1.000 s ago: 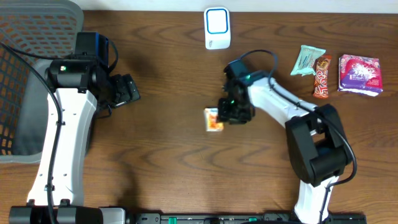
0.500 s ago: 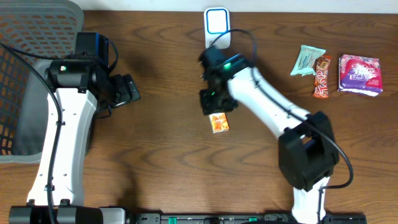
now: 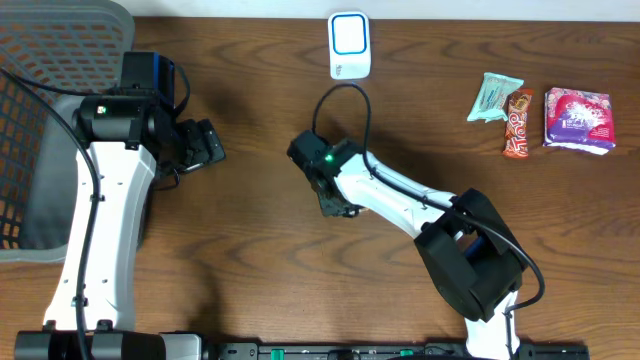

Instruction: Scan the item barcode

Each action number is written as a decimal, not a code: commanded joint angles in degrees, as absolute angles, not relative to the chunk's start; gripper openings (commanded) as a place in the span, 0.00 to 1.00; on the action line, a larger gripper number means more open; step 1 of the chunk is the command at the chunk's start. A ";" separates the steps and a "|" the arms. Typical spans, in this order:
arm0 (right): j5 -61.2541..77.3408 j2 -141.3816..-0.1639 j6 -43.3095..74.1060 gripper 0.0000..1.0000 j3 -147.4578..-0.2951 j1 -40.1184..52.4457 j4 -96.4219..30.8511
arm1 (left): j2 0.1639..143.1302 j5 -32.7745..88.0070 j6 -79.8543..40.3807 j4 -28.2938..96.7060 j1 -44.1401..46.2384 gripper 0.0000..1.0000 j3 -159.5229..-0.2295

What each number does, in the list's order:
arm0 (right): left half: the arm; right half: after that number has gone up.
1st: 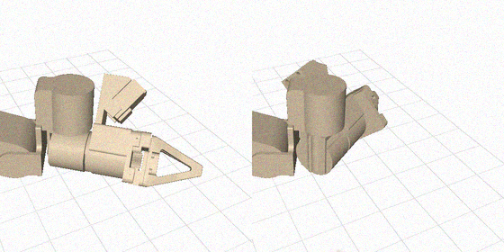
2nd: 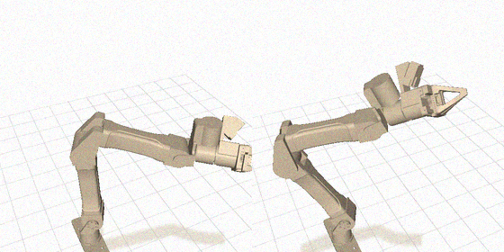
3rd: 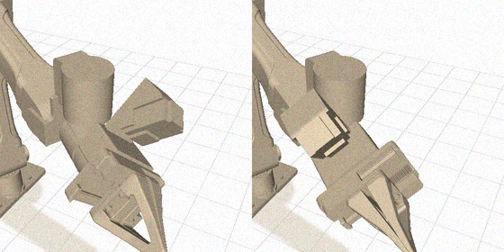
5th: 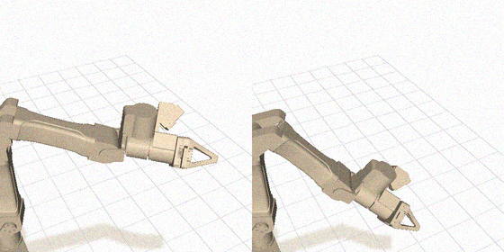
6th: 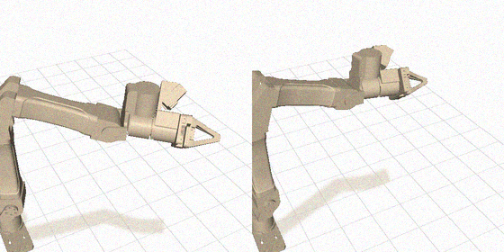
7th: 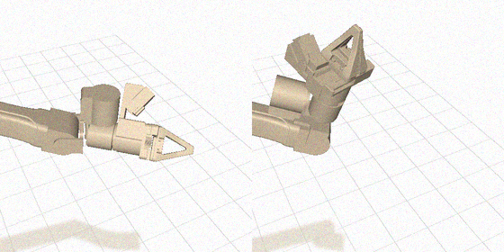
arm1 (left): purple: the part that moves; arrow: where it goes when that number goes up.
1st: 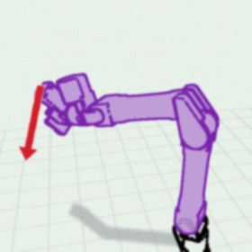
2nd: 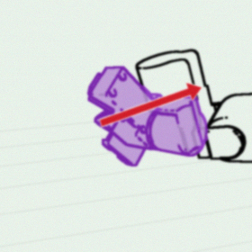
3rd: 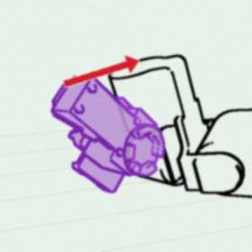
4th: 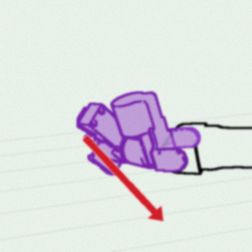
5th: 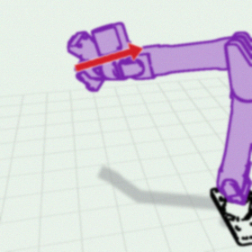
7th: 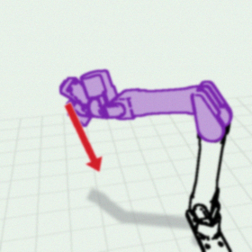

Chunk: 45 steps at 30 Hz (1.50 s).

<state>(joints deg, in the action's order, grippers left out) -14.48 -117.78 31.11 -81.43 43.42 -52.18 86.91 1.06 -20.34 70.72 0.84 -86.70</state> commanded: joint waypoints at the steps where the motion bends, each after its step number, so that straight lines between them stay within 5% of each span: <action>1: -14.63 -117.67 32.77 0.04 -79.07 43.42 -50.41 | 87.13 0.19 -20.05 71.11 0.60 0.98 -86.35; 8: -4.08 -116.53 31.27 0.01 -82.83 39.31 -52.05 | 87.13 0.19 -20.05 71.11 0.60 0.98 -86.35; 17: 47.53 -114.78 9.74 0.01 -86.46 21.56 -50.50 | 87.13 0.19 -20.05 71.11 0.60 0.98 -86.35; 27: 56.23 -114.80 4.62 0.01 -70.59 7.25 -45.69 | 87.13 0.19 -20.05 71.11 0.60 0.98 -86.35; 29: 55.44 -114.80 4.64 0.11 -67.24 4.49 -43.24 | 87.13 0.19 -20.05 71.11 0.60 0.98 -86.35; 32: 51.18 -114.80 4.67 0.44 -65.30 -0.27 -43.05 | 87.13 0.19 -20.05 71.11 0.60 0.98 -86.35; 34: 50.48 -114.65 4.67 0.56 -65.80 -2.96 -45.25 | 87.13 0.19 -20.05 71.11 0.60 0.98 -86.35; 45: 46.11 -110.21 1.39 0.62 -73.12 -5.37 -56.51 | 87.13 0.19 -20.05 71.11 0.60 0.98 -86.35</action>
<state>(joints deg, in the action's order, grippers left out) 47.70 -113.06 3.20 -71.64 -6.92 -56.12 86.91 1.10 -20.34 70.76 0.84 -86.70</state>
